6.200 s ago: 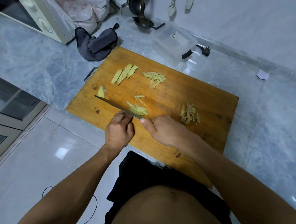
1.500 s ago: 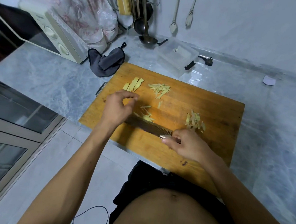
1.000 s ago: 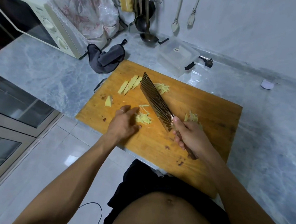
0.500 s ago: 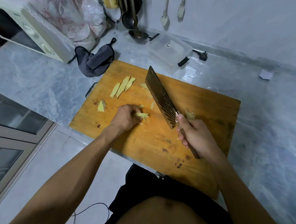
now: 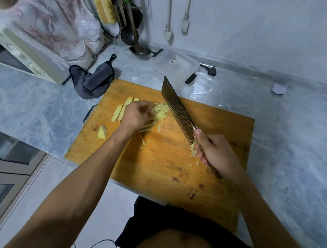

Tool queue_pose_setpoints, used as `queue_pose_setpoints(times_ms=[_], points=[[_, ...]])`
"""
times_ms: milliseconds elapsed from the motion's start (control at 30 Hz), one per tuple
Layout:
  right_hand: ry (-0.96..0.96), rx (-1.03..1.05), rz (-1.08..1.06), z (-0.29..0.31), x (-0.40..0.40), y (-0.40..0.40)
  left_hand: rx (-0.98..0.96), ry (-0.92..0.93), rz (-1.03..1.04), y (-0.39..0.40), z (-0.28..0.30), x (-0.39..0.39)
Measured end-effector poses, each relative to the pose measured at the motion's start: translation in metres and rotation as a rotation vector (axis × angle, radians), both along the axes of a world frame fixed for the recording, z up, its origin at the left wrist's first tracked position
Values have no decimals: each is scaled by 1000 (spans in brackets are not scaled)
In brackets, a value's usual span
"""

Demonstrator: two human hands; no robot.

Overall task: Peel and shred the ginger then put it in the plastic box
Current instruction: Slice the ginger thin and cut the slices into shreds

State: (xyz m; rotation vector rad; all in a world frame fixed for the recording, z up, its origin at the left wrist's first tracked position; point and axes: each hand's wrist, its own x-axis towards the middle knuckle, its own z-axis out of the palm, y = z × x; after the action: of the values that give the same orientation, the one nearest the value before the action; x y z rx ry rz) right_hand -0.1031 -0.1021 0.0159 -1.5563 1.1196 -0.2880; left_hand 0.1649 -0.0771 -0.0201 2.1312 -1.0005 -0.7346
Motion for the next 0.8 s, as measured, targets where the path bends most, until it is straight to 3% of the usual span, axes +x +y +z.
queue_pose_setpoints(times_ms=[200, 334, 567, 800], points=[[0, 15, 37, 3, 2, 6, -93, 39, 116, 48, 6, 1], [80, 135, 151, 2, 12, 21, -133, 65, 320, 102, -9, 1], [157, 241, 447, -14, 46, 53, -127, -63, 690, 168, -35, -15], [268, 133, 573, -14, 59, 29, -107, -74, 605, 169, -38, -17]])
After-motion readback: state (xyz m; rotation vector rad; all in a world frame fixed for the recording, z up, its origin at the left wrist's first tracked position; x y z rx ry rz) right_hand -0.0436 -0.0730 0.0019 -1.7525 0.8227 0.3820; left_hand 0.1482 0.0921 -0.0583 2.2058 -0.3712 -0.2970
